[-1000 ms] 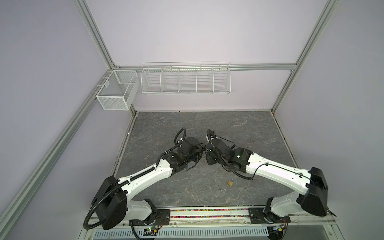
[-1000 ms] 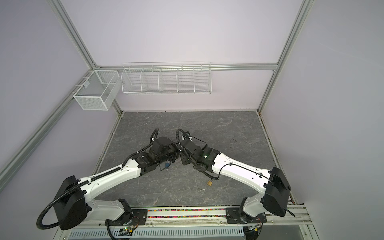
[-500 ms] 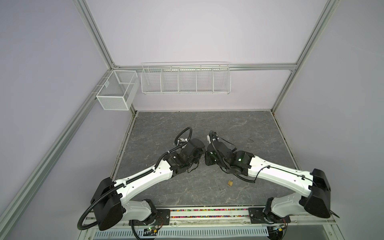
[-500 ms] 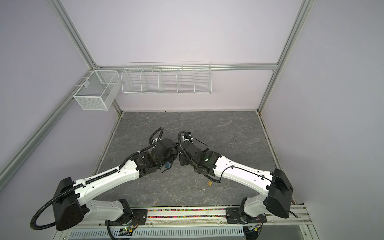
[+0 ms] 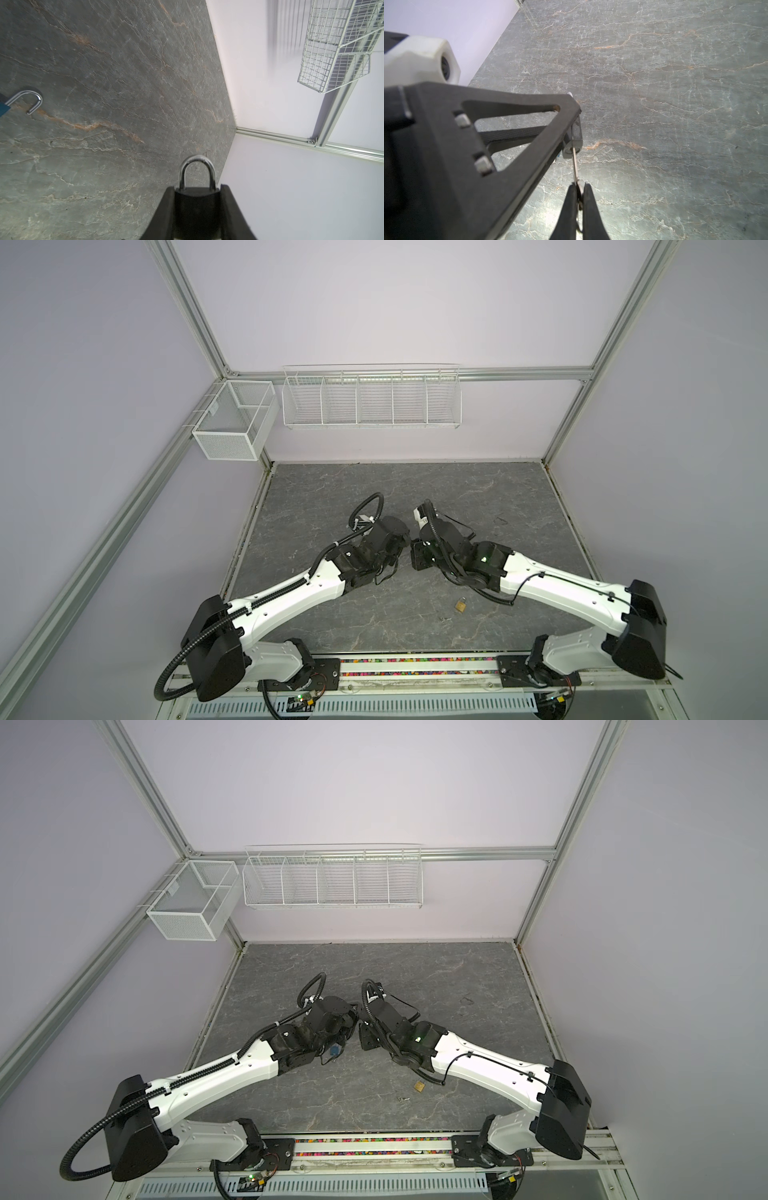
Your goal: Unlock with the key
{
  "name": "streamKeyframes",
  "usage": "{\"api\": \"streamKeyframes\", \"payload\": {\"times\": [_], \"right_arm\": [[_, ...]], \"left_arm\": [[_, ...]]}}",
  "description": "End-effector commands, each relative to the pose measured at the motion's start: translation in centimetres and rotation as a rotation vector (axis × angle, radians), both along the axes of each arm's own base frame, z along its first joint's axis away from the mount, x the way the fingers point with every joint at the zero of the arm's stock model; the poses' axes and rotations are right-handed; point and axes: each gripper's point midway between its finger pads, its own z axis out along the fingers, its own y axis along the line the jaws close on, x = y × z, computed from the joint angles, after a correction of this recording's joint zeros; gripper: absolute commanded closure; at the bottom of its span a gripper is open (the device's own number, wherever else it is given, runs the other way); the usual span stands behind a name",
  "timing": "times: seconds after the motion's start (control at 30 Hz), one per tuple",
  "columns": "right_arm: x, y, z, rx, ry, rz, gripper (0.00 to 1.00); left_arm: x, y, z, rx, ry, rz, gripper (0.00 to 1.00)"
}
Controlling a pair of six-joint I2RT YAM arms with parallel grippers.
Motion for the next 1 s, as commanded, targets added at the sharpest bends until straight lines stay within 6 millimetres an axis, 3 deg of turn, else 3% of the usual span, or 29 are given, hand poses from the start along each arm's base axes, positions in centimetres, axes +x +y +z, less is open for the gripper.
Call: {"api": "streamKeyframes", "payload": {"times": [0.0, 0.13, 0.27, 0.4, 0.53, 0.63, 0.73, 0.87, 0.97], "right_arm": [[0.0, 2.7, 6.5, 0.212, -0.124, 0.088, 0.93], [-0.3, 2.9, 7.3, 0.230, -0.124, 0.117, 0.93], [0.0, 2.4, 5.9, 0.174, -0.078, 0.080, 0.93], [0.6, 1.2, 4.4, 0.162, -0.041, 0.027, 0.93], [1.5, 1.8, 3.9, 0.127, -0.033, 0.003, 0.93], [1.0, 3.7, 4.4, 0.194, -0.023, 0.064, 0.93], [1.0, 3.7, 5.1, 0.265, -0.005, 0.069, 0.93], [0.4, 4.2, 7.7, 0.447, 0.019, 0.121, 0.93], [0.4, 4.2, 8.2, 0.416, 0.014, 0.120, 0.93]], "left_arm": [[-2.0, -2.9, -0.8, -0.022, 0.065, -0.150, 1.00], [-1.9, -3.1, -1.5, -0.032, 0.081, -0.154, 1.00], [-1.8, -3.1, -1.7, -0.039, 0.088, -0.151, 1.00], [-1.5, -3.1, -0.7, -0.058, 0.068, -0.151, 1.00], [-2.0, -4.7, 0.7, -0.081, 0.049, -0.188, 1.00], [-2.2, -5.1, 1.0, -0.097, 0.052, -0.207, 1.00], [-2.4, -4.5, 1.8, -0.099, 0.031, -0.201, 1.00], [-2.6, -3.7, 2.8, -0.088, -0.008, -0.189, 1.00], [-2.6, -3.3, 2.5, -0.071, -0.007, -0.183, 1.00]]}}
